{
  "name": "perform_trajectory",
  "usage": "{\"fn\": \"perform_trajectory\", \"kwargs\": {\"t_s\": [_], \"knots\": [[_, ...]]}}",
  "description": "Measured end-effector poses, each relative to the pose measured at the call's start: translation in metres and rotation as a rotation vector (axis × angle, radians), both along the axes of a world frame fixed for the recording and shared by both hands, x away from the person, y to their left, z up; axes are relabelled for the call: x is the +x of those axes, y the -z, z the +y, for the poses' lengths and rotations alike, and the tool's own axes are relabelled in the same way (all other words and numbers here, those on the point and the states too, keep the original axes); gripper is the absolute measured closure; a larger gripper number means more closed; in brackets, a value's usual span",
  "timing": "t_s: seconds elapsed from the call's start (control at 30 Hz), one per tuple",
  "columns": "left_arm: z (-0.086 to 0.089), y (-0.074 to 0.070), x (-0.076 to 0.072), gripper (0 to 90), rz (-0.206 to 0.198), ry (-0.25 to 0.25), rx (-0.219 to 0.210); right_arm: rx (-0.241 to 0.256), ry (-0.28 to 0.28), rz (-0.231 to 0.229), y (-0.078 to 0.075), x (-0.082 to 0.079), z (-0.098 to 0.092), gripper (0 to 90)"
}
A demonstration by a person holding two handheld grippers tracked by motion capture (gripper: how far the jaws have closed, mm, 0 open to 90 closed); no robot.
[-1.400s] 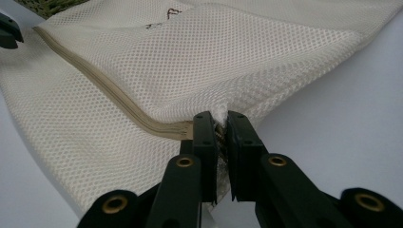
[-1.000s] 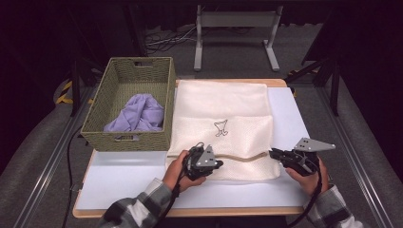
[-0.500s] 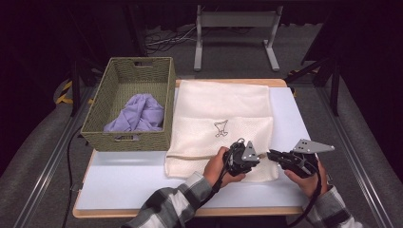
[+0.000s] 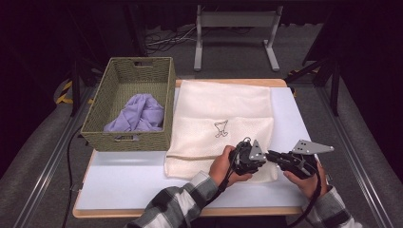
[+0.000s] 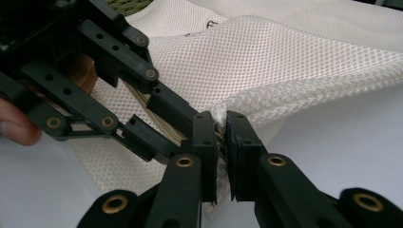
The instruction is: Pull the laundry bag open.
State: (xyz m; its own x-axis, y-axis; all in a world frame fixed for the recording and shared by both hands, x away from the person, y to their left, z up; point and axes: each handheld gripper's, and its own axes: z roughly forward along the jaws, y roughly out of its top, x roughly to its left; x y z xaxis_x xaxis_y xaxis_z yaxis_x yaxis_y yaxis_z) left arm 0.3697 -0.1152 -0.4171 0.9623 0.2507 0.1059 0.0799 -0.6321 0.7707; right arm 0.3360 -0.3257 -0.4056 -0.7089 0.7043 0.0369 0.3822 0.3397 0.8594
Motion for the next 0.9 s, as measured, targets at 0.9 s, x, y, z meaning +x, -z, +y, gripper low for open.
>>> {"fn": "perform_trajectory", "kwargs": {"t_s": [0.9], "knots": [[0.005, 0.008, -0.010, 56.3, 0.072, -0.080, 0.010, -0.003, 0.008, -0.005, -0.001, -0.002, 0.001, 84.0]]}}
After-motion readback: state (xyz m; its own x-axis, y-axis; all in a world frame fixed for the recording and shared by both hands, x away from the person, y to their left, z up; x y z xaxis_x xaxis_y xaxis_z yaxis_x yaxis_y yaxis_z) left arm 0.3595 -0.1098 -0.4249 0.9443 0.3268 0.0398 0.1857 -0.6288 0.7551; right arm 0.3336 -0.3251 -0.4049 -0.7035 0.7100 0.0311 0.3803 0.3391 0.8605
